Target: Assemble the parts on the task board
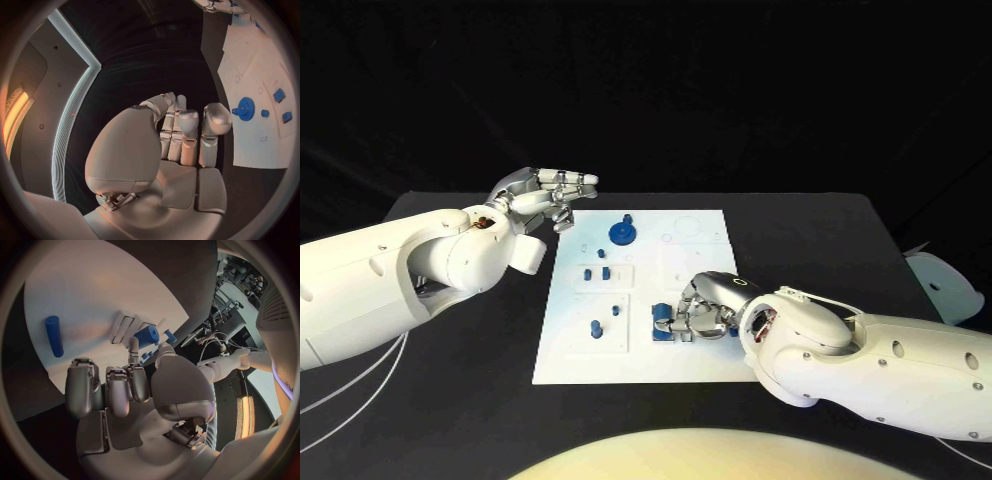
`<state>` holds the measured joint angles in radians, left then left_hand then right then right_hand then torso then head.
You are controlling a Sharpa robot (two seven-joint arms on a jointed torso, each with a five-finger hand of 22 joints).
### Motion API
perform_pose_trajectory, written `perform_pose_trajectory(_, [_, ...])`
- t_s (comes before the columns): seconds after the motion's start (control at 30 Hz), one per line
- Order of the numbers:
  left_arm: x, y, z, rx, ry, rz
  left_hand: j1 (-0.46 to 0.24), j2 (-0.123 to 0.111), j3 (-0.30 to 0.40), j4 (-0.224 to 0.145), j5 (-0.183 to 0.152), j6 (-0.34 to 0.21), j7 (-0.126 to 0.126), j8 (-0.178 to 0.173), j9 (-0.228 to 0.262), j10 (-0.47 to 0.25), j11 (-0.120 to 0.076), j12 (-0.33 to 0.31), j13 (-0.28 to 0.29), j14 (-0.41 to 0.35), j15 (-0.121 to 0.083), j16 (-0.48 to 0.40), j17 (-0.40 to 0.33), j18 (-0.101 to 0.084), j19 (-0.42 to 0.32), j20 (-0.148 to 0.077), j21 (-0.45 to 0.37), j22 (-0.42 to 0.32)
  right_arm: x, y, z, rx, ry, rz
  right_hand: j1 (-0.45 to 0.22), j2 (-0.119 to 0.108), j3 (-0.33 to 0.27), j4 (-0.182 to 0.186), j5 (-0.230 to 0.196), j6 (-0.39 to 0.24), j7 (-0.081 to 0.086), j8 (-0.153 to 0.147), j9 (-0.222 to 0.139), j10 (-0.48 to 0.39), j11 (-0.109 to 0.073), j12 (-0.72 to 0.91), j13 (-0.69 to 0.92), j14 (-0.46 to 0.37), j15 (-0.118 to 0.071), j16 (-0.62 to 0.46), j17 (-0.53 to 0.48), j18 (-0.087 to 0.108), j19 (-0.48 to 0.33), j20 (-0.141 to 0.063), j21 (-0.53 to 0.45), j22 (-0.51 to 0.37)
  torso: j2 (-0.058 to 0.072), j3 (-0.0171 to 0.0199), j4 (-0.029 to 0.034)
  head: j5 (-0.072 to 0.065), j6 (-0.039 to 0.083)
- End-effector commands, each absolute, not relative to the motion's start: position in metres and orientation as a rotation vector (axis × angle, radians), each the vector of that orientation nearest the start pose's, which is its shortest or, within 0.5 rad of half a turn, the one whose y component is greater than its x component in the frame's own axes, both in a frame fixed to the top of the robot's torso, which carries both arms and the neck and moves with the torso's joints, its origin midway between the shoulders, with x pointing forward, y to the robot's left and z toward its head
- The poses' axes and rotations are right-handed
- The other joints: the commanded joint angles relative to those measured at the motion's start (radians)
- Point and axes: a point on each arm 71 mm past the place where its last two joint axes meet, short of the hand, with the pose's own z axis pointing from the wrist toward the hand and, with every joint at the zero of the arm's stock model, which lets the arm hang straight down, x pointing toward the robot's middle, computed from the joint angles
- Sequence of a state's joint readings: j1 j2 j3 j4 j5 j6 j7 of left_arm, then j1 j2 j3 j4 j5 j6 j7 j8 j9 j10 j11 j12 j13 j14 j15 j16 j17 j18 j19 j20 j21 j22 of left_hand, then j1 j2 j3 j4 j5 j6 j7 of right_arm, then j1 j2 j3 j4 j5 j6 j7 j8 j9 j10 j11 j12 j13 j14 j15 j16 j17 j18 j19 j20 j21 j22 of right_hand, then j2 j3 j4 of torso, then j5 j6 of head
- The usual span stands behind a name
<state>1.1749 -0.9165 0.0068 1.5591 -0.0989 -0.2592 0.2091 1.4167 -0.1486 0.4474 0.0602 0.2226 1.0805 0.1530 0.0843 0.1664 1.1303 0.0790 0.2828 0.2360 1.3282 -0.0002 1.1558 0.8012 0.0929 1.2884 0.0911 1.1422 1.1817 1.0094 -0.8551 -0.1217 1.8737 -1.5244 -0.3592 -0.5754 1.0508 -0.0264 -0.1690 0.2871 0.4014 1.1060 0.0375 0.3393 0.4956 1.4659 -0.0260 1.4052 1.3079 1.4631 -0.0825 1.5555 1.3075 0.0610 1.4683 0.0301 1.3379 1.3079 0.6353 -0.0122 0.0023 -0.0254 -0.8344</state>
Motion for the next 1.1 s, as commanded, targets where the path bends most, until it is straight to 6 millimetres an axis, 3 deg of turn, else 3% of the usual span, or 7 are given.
perform_pose_trajectory(0.03, [0.481,0.229,-0.18,-1.117,1.591,-1.474,-0.008,-0.003,-0.001,0.003,0.002,0.002,-0.006,0.005,-0.001,-0.007,-0.003,0.006,0.001,-0.003,0.002,0.002,-0.001,0.021,0.0,0.003,-0.005,-0.001,0.36,-0.135,-0.259,-0.033,1.957,0.572,0.02,0.002,0.004,0.0,0.015,0.007,-0.002,0.004,0.003,0.015,-0.007,0.006,0.106,0.103,-0.007,0.007,0.242,-0.019,0.038,-0.007,0.007,0.207,0.0,-0.0015,0.0003,0.002,-0.002])
perform_pose_trajectory(0.27, [0.481,0.228,-0.18,-1.117,1.591,-1.474,-0.008,-0.003,-0.001,0.003,0.002,0.002,-0.006,0.005,-0.001,-0.007,-0.003,0.006,0.001,-0.003,0.002,0.002,-0.001,0.021,0.0,0.003,-0.005,-0.001,0.363,-0.136,-0.262,-0.039,1.975,0.544,0.077,0.015,0.011,-0.005,0.009,0.006,-0.004,0.007,0.011,0.017,-0.009,0.008,0.111,0.104,-0.01,0.008,0.245,-0.02,0.039,-0.009,0.01,0.208,-0.001,-0.0018,0.0024,0.001,-0.006])
perform_pose_trajectory(0.53, [0.481,0.228,-0.18,-1.118,1.592,-1.474,-0.008,-0.003,-0.001,0.003,0.002,0.002,-0.006,0.005,-0.001,-0.007,-0.003,0.006,0.001,-0.003,0.002,0.002,-0.001,0.021,0.0,0.003,-0.005,-0.001,0.366,-0.136,-0.265,-0.054,1.985,0.514,0.152,0.021,0.016,-0.016,-0.025,0.005,-0.006,0.009,0.019,0.021,-0.011,0.012,0.118,0.104,-0.011,0.008,0.246,-0.02,0.04,-0.011,0.012,0.209,0.0,-0.0011,0.0003,0.004,-0.007])
perform_pose_trajectory(0.97, [0.481,0.229,-0.18,-1.119,1.591,-1.471,-0.006,-0.002,0.0,0.002,0.003,0.002,-0.006,0.005,-0.001,-0.009,-0.003,0.007,0.002,-0.004,0.001,0.002,-0.003,0.021,-0.001,0.002,-0.007,-0.002,0.365,-0.141,-0.258,-0.02,1.92,0.545,0.16,0.017,0.012,-0.016,-0.029,0.004,-0.005,0.009,0.021,0.02,-0.011,0.01,0.116,0.103,-0.011,0.006,0.241,-0.019,0.038,-0.011,0.004,0.207,0.0,-0.0001,-0.0011,0.002,-0.006])
perform_pose_trajectory(1.1, [0.481,0.229,-0.18,-1.119,1.591,-1.471,-0.006,-0.002,0.0,0.002,0.003,0.002,-0.006,0.005,-0.001,-0.009,-0.003,0.007,0.002,-0.004,0.001,0.002,-0.003,0.021,-0.001,0.002,-0.007,-0.002,0.367,-0.151,-0.248,0.073,1.845,0.594,0.181,0.016,0.005,-0.005,0.023,-0.036,0.013,-0.025,0.007,0.007,0.003,-0.011,0.099,0.101,0.0,0.002,0.232,-0.016,0.032,-0.005,-0.016,0.202,-0.001,-0.001,-0.0005,-0.004,-0.006])
